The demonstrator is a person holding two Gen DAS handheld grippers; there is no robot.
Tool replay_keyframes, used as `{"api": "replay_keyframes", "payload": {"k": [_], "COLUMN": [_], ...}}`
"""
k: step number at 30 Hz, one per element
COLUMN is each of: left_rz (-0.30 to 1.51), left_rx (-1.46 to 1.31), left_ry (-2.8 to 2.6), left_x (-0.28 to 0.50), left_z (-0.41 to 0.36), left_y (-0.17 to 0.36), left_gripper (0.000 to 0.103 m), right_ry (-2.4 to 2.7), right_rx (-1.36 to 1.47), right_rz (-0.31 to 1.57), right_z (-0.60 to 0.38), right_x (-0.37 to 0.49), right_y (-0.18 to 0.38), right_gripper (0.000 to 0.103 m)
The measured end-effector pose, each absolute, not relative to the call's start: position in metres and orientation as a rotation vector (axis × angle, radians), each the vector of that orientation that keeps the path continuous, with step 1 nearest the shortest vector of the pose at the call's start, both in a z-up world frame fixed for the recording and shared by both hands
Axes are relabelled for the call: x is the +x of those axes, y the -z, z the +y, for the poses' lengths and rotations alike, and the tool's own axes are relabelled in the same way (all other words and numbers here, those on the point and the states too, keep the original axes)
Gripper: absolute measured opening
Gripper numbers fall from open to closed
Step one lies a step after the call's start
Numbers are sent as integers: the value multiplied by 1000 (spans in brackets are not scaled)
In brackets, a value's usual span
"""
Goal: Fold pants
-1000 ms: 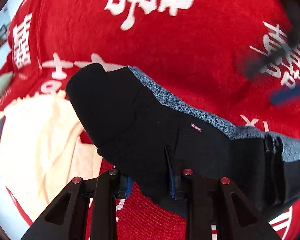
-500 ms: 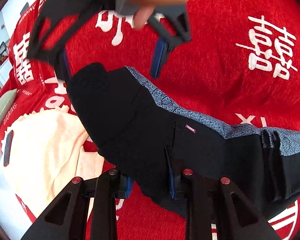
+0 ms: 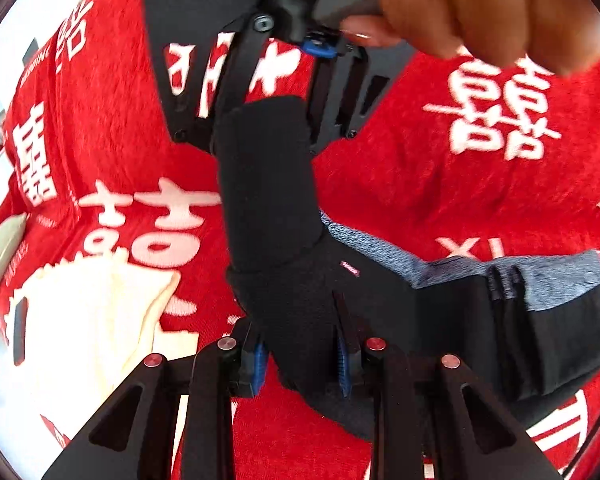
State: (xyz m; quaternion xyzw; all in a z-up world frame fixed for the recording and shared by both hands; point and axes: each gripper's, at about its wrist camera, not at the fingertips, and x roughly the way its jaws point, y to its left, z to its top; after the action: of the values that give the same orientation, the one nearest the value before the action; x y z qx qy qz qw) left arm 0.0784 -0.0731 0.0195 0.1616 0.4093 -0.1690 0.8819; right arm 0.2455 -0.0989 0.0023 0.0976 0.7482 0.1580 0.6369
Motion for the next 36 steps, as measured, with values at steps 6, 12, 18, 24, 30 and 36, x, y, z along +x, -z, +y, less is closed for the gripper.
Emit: {"api": "replay_keyframes", "payload": {"k": [6, 12, 18, 24, 30, 36], "left_rz": [791, 760, 716, 683, 690, 765], "left_rx": [373, 418, 481, 560, 647, 736], "left_ry": [434, 546, 660, 760, 874, 942], "left_x": [53, 23, -16, -56, -94, -127], "left_z": [-101, -144, -194, -245, -293, -331], "left_y": [-49, -71, -79, -79, -60, -20], "left_gripper": [29, 29, 29, 29, 29, 29], "right_ry": [-382, -366, -328, -286, -213, -104], "right_rx": [451, 612, 767, 906, 1022, 1111], "right_rz": [1563, 1429, 1288, 1180, 1115, 1133], "right_z": [-158, -215, -287, -353, -414, -457], "right_x": [213, 171, 109, 51, -11, -60], "right_y": [-43, -69, -81, -84, -68, -21], "right_gripper": [19, 19, 19, 19, 19, 18]}}
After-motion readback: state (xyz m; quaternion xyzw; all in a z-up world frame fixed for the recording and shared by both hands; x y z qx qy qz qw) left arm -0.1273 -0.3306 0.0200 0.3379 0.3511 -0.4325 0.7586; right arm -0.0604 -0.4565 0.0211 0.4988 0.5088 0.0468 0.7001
